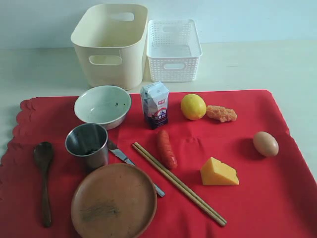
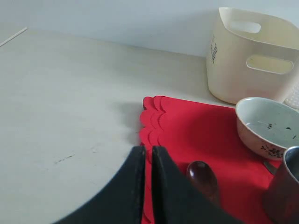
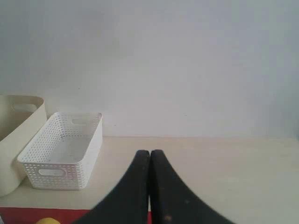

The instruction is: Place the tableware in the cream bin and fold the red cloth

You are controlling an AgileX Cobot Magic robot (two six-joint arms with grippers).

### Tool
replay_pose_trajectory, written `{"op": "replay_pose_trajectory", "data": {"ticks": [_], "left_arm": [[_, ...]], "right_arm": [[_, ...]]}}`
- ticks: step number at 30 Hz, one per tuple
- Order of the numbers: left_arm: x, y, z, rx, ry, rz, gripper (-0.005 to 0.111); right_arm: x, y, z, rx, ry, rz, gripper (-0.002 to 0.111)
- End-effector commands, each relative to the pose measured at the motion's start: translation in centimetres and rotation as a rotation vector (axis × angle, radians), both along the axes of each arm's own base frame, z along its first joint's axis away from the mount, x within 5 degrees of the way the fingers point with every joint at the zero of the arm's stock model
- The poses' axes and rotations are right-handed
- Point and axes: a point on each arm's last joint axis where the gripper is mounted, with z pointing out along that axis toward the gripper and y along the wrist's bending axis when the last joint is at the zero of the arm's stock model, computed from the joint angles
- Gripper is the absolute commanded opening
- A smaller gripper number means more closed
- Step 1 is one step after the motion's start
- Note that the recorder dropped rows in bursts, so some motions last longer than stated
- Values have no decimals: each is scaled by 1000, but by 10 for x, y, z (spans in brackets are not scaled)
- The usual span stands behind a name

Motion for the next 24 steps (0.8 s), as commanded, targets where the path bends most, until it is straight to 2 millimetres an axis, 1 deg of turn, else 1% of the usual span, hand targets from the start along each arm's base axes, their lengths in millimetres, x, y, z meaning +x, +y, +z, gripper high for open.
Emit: {"op": "replay_pose_trajectory", "data": {"ticks": [1, 7, 11, 14, 18, 24], "left_arm": [[0, 0, 0, 2, -8, 2, 8], [0, 0, 0, 2, -8, 2, 8], [0, 0, 0, 2, -8, 2, 8], [0, 0, 0, 2, -8, 2, 8], [0, 0, 0, 2, -8, 2, 8], [0, 0, 0, 2, -8, 2, 8]], "right_arm": [[8, 2, -2, 55, 23, 6, 0], [34, 7, -18, 65, 186, 23, 0], [52, 14, -27, 57, 320, 89, 0], [64, 24, -35, 68, 410, 184, 0], [74, 37, -48, 96, 492, 329, 0], [83, 52, -64, 116, 560, 507, 0]]}}
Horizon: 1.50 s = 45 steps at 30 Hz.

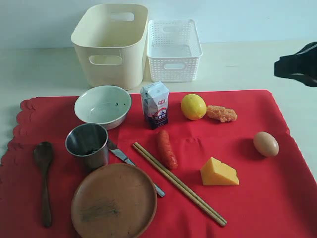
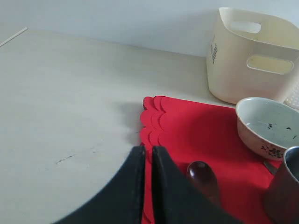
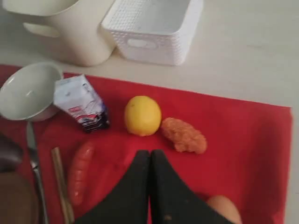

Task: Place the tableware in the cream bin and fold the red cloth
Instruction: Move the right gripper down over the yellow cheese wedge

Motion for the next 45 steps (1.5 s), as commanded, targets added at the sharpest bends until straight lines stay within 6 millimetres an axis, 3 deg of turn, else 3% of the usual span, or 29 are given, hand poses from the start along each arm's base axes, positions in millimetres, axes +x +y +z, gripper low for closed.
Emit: {"op": "replay_pose_trajectory", "data": {"ticks": [1, 5, 14, 25, 33, 45], "left_arm": [[0, 0, 0, 2, -8, 2, 8], [0, 0, 0, 2, -8, 2, 8], [0, 0, 0, 2, -8, 2, 8], [0, 0, 0, 2, -8, 2, 8], [0, 0, 0, 2, -8, 2, 8], [0, 0, 0, 2, -8, 2, 8]], "right_arm": [[6, 11, -6, 40, 13, 131, 0], [9, 18, -12, 33, 29, 196, 5], [15, 39, -34, -38, 66, 338, 41], [23, 46, -57, -239, -35, 590, 45], [28, 47, -78, -288, 8, 672, 70], [12, 60, -107, -513, 92, 1032, 74]]}}
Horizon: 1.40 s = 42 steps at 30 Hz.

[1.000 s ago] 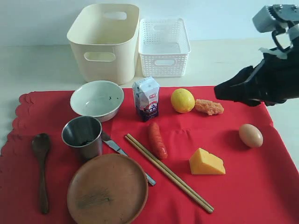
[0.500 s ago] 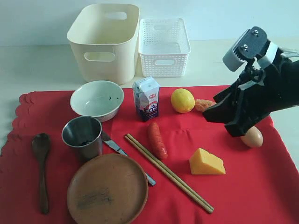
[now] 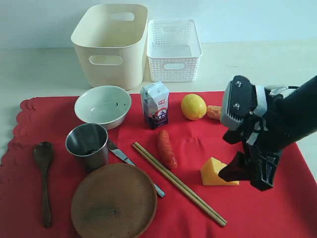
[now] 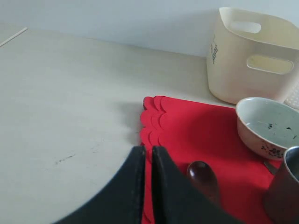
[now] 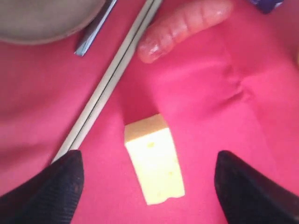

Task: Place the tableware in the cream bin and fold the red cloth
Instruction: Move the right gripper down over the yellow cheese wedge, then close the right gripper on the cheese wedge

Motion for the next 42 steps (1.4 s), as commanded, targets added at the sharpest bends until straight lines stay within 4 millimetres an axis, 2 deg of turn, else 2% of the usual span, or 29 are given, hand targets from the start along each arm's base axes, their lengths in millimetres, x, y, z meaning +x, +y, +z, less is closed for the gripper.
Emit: {"op": "replay_pose_trajectory", "data": {"ticks": [1, 16, 29, 42], "left_arm": [[0, 0, 0, 2, -8, 2, 8], [0, 0, 0, 2, -8, 2, 8], [0, 0, 0, 2, -8, 2, 8], [0, 0, 0, 2, -8, 2, 8]], "right_arm": [[0, 4, -6, -73, -29, 104, 74], [10, 6, -35, -125, 6, 81, 74], [11, 8, -35, -96, 13, 42, 74], [13, 9, -50, -106, 55, 18, 74]]}}
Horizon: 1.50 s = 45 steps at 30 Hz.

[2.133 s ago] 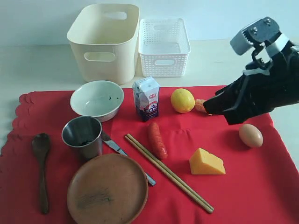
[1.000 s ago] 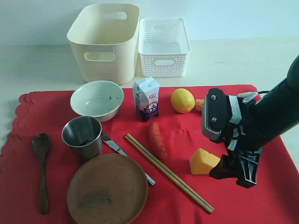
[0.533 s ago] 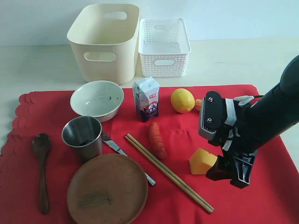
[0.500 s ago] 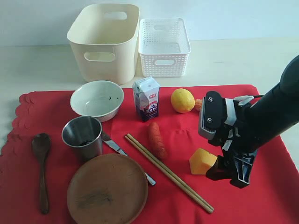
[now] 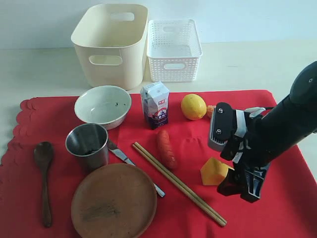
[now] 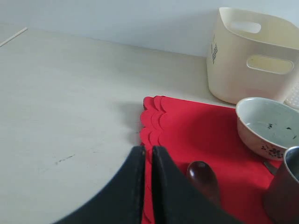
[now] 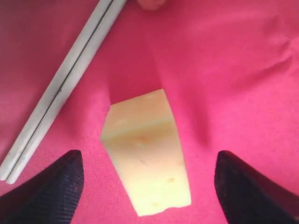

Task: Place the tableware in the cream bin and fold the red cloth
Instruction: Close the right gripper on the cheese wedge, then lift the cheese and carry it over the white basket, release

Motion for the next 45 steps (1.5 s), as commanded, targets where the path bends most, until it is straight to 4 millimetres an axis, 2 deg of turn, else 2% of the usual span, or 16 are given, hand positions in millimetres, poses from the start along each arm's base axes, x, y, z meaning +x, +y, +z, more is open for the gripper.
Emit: {"op": "replay_pose_trajectory", "data": {"ticks": [1, 13, 18, 35, 40, 41, 45], "left_arm": [[0, 0, 0, 2, -8, 2, 8], [0, 0, 0, 2, -8, 2, 8], [0, 0, 0, 2, -8, 2, 8], [0, 0, 0, 2, -8, 2, 8], [0, 0, 0, 2, -8, 2, 8], [0, 0, 0, 2, -8, 2, 8], [0, 0, 0, 2, -8, 2, 8]], "right_arm": [[3, 2, -1, 6, -9, -4, 74], [3, 8, -1, 66, -18, 36, 74], [6, 6, -2, 48, -55, 35, 73], [6, 7, -8, 51, -24, 27, 70], [6, 7, -8, 54, -22, 19, 61], [6, 7, -8, 54, -22, 19, 54], [6, 7, -8, 56, -21, 15, 39]]}}
